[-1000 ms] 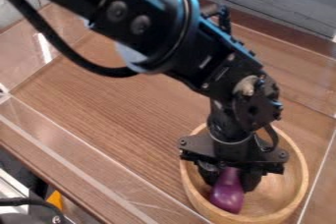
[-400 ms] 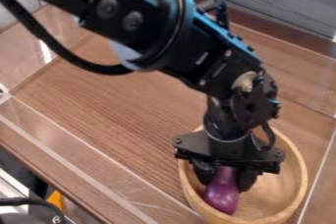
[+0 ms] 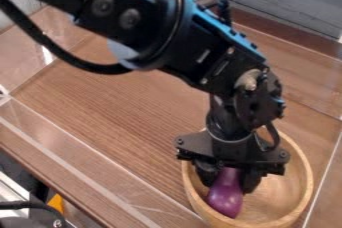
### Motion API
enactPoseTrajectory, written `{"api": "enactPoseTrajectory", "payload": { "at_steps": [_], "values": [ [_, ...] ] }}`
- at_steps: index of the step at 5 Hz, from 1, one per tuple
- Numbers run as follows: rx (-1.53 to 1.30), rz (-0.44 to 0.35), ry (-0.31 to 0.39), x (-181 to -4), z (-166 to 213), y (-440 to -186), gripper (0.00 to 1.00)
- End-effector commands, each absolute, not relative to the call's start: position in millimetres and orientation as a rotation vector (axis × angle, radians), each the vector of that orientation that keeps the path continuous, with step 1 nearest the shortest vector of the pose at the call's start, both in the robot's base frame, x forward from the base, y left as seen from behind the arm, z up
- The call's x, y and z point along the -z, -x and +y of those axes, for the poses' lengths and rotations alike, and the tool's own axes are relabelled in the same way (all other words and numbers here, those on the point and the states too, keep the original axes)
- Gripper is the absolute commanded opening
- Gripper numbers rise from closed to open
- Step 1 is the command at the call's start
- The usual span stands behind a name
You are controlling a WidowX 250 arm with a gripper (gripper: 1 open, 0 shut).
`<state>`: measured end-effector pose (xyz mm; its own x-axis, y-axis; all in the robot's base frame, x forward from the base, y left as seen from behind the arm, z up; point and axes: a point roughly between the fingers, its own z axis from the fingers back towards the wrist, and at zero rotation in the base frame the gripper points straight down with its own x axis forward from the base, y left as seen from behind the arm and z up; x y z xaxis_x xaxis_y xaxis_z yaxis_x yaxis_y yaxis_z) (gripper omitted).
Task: Remove the purple eggplant from inside the brown bowl and put it on the table
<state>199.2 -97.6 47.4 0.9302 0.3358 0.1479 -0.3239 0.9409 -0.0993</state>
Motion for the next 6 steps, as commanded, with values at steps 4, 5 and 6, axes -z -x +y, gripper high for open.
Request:
{"api": "enactPoseTrajectory", "payload": {
  "at_steps": [4,5,6],
  "values": [
    [-0.345,-0.206,0.104,-69.7,-99,-207,0.00],
    [-0.351,-0.204,0.104,-72.1,-98,-207,0.00],
    [-0.345,-0.189,0.098,-68.8,-100,-209,0.00]
  ]
}}
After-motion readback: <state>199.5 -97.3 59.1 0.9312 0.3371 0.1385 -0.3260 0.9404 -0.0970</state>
